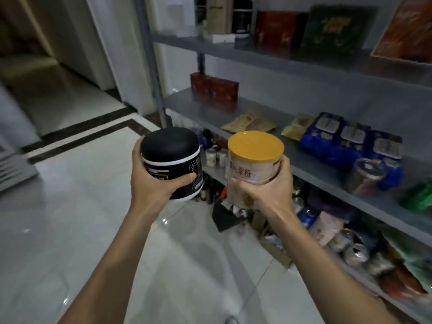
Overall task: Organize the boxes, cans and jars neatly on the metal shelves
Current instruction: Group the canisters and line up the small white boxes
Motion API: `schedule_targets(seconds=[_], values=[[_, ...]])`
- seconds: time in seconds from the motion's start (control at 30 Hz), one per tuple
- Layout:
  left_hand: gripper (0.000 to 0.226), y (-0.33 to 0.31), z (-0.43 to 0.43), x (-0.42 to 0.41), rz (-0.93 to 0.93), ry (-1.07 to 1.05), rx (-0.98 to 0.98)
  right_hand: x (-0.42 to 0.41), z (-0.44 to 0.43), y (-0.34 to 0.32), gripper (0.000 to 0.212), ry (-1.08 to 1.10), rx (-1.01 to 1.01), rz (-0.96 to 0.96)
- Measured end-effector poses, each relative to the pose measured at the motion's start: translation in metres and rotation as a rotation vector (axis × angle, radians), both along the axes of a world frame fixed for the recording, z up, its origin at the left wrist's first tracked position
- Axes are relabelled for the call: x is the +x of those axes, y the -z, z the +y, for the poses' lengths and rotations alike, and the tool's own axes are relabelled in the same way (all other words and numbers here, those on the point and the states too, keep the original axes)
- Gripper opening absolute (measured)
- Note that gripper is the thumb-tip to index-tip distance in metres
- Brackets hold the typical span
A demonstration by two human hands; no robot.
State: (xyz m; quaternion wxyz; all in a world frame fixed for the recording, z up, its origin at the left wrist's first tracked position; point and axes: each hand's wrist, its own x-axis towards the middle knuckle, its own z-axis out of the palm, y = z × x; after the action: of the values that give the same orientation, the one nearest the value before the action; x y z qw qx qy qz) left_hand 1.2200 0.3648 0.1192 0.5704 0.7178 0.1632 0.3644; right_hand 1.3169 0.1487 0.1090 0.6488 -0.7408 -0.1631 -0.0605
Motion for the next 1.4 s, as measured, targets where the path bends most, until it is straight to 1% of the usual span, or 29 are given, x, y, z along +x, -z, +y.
schedule_targets(seconds=[0.17, 0.33, 0.5, 0.7, 0.9, 1.2, 1.3, 1.4], values=[[0.117, 0.044, 0.028, -0.052, 0.06, -0.163, -0.048, -0.014, 0.05, 0.046, 0.096, -0.192, -0.05, 0.068], [0.117, 0.065, 0.047, -0.075, 0.116, -0.301, -0.036, -0.01, 0.086, 0.071, 0.104, -0.297, -0.075, 0.108], [0.124, 0.077, 0.054, -0.081, 0.173, -0.404, -0.014, 0.009, 0.116, 0.087, 0.111, -0.387, -0.1, 0.131], [0.122, 0.095, 0.07, -0.069, 0.217, -0.493, -0.058, 0.039, 0.155, 0.101, 0.105, -0.486, -0.157, 0.114], [0.126, 0.113, 0.139, -0.02, 0.257, -0.462, -0.093, 0.072, 0.211, 0.119, 0.107, -0.492, -0.217, 0.151], [0.123, 0.111, 0.283, 0.069, 0.244, -0.296, -0.07, 0.114, 0.304, 0.127, 0.104, -0.303, -0.208, 0.246], [0.124, 0.109, 0.321, 0.095, 0.232, -0.275, -0.078, 0.132, 0.339, 0.125, 0.107, -0.259, -0.219, 0.255], [0.124, 0.107, 0.35, 0.119, 0.234, -0.283, -0.074, 0.156, 0.375, 0.124, 0.107, -0.261, -0.221, 0.236]])
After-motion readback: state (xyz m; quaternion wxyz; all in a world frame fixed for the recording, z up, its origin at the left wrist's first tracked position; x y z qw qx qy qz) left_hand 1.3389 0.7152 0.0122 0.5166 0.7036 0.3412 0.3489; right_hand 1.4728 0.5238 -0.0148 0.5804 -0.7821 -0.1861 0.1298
